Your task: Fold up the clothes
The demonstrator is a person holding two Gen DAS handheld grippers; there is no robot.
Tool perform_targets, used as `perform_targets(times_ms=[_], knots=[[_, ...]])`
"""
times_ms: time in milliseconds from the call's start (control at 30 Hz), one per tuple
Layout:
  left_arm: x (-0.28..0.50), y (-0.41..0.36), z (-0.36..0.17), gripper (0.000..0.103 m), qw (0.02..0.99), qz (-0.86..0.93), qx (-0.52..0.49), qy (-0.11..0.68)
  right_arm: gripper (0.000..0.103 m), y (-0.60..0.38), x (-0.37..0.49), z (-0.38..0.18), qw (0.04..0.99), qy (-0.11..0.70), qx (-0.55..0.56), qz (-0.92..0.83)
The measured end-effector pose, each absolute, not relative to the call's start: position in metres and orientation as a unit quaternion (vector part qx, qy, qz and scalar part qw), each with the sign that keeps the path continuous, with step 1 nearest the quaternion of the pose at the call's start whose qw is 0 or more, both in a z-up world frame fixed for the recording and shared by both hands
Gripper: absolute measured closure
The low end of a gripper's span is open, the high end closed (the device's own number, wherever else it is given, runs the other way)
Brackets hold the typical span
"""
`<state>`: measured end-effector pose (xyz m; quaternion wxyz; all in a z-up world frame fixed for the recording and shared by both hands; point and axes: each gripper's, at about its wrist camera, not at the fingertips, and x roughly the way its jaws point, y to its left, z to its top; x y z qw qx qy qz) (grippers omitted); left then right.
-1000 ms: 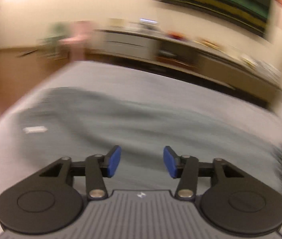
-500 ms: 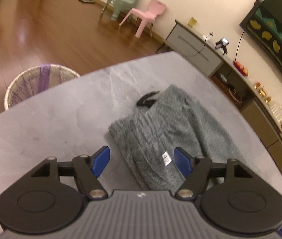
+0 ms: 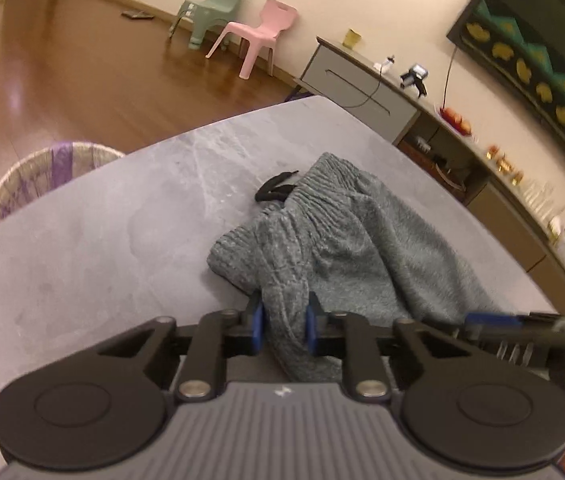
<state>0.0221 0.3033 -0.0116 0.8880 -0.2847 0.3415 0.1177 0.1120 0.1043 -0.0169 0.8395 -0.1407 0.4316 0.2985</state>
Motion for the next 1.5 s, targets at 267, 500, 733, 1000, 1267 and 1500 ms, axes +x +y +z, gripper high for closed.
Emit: perform_targets(times_ms=[267,500,733,1000,1267,1500], knots=[[0.016,0.277,0.0,0.093,0.921,0.134,-0.205,0.305,0.008,0.203,0.132,0.02,0.808,0.466,-0.097,0.348],[0.014,0.236,0.004,0.096,0.948,0.129,-0.062,0.284,0.042,0.257,0.117,-0.01,0.759,0.489,-0.242,0.355],[-0.01,0.175,0.03,0.097,0.975,0.073,0.052,0.204,0.08,0.149,0.107,0.052,0.822,0.421,-0.119,0.366],[-0.039,0.045,-0.006,0.086,0.941,-0.073,0.264,0.201,0.07,-0.076,0.106,0.006,0.849,0.449,0.127,0.247],[-0.048,0.058,0.018,0.081,0.947,-0.114,0.224,0.199,0.031,-0.12,0.097,0.021,0.879,0.389,0.166,0.221],[-0.044,0.097,0.032,0.08,0.944,-0.205,0.117,0.231,0.06,-0.036,0.097,0.007,0.871,0.38,-0.036,0.308]])
